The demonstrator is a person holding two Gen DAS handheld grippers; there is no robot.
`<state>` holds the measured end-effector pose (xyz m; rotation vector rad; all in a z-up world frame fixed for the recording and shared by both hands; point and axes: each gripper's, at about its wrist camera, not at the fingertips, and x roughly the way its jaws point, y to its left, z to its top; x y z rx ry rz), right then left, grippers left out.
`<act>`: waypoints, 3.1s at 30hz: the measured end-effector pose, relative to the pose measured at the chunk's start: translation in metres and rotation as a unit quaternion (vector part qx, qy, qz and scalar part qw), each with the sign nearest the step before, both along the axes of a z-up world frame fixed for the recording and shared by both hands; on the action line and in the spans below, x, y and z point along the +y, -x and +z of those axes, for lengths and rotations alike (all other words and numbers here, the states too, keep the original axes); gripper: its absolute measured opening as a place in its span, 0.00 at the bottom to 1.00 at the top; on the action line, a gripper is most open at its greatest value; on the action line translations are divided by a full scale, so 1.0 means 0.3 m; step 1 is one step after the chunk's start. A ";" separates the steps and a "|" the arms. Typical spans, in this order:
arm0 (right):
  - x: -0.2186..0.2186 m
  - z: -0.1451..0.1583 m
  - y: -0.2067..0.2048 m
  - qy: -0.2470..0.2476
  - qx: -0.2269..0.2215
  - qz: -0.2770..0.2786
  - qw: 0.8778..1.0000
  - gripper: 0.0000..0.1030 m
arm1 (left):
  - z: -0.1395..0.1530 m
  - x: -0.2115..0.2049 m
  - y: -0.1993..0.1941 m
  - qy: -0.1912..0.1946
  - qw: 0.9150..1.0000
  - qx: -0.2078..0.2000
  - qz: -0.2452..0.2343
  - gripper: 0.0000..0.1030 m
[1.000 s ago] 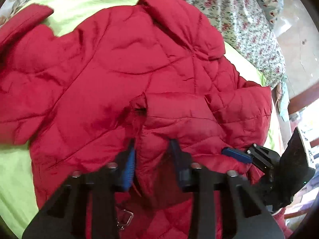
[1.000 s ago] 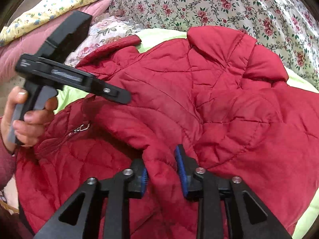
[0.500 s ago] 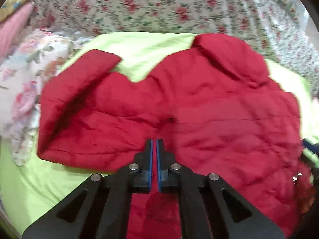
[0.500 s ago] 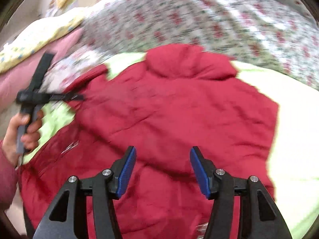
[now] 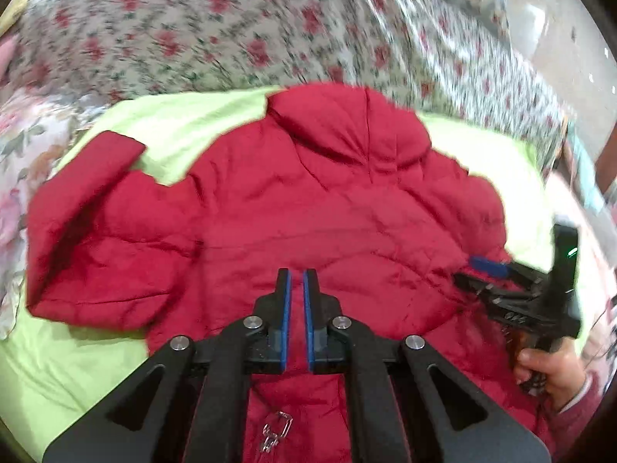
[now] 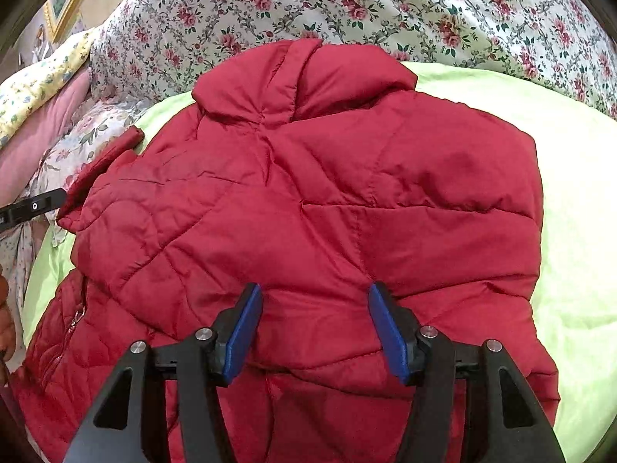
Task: Fold large clothes
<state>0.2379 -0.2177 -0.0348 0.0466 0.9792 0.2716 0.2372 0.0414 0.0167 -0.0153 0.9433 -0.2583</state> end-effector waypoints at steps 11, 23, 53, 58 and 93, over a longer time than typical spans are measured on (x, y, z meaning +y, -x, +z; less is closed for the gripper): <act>0.007 0.083 0.039 0.037 -0.049 -0.017 0.998 0.58 | -0.228 0.069 -0.074 0.024 0.996 0.077 0.022 0.04; -0.017 -0.035 -0.008 0.059 0.002 -0.030 0.998 0.61 | -0.217 0.076 -0.058 0.020 0.998 0.057 0.019 0.04; 0.016 0.128 0.280 -0.073 0.021 -0.001 0.997 0.70 | -0.069 0.458 -0.182 -0.175 0.967 0.008 0.187 0.73; 0.048 0.144 0.314 -0.080 0.024 0.016 0.996 0.70 | -0.132 0.512 -0.299 -0.232 0.949 0.023 0.211 0.73; -0.018 0.172 0.365 -0.103 0.015 -0.016 0.994 0.70 | 0.073 0.083 -0.016 0.081 0.995 -0.018 0.056 0.16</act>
